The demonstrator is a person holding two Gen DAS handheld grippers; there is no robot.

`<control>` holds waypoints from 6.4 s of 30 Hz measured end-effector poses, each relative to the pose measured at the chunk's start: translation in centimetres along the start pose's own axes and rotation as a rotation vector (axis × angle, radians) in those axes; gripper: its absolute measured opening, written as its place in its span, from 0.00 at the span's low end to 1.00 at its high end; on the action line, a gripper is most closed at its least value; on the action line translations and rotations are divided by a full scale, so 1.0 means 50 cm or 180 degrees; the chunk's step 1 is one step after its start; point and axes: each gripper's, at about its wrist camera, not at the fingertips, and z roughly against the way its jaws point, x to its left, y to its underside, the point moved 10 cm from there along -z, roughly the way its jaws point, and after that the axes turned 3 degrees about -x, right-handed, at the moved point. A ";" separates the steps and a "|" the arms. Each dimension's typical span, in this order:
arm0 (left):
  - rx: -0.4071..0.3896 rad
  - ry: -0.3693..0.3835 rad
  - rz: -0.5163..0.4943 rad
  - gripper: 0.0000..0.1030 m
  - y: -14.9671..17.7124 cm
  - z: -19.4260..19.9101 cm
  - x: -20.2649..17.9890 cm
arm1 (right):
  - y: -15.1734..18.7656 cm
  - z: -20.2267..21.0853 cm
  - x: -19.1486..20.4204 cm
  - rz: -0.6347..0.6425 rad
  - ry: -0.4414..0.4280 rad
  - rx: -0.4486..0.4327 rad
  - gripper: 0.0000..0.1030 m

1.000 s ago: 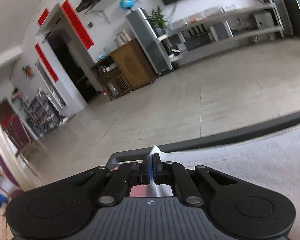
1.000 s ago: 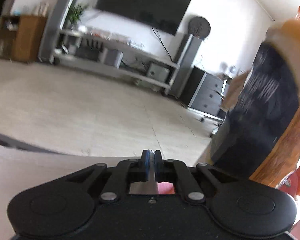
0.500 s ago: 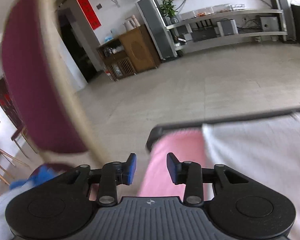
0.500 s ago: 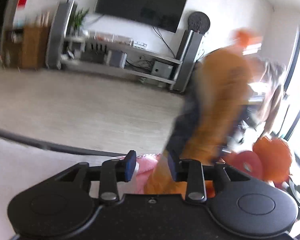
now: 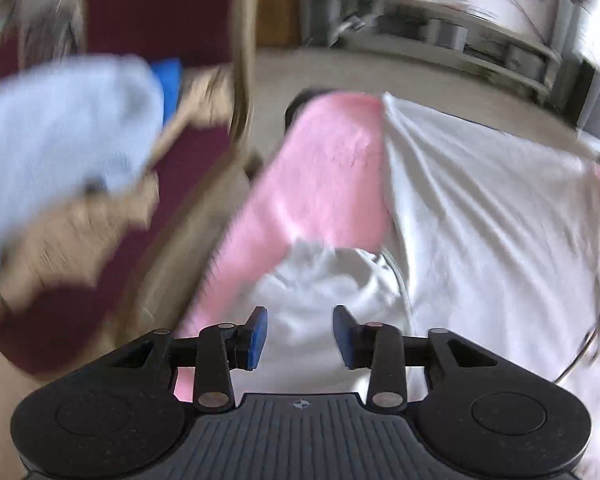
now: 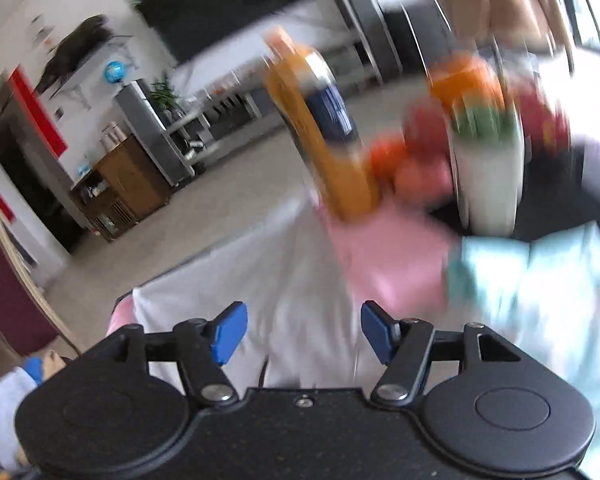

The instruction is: Fold clothes

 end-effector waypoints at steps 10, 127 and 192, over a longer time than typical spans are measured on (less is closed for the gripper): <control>0.0278 0.0368 0.0658 0.25 0.011 -0.109 -0.064 | 0.058 -0.178 -0.062 -0.0478 -0.0151 0.0479 0.22; 0.0608 0.0840 -0.0301 0.53 0.204 0.087 -0.235 | 0.010 0.006 -0.332 -0.1242 0.0534 -0.0070 0.29; 0.0633 0.0666 -0.0408 0.52 0.229 0.072 -0.205 | 0.119 -0.153 -0.070 -0.0096 0.0219 0.0624 0.08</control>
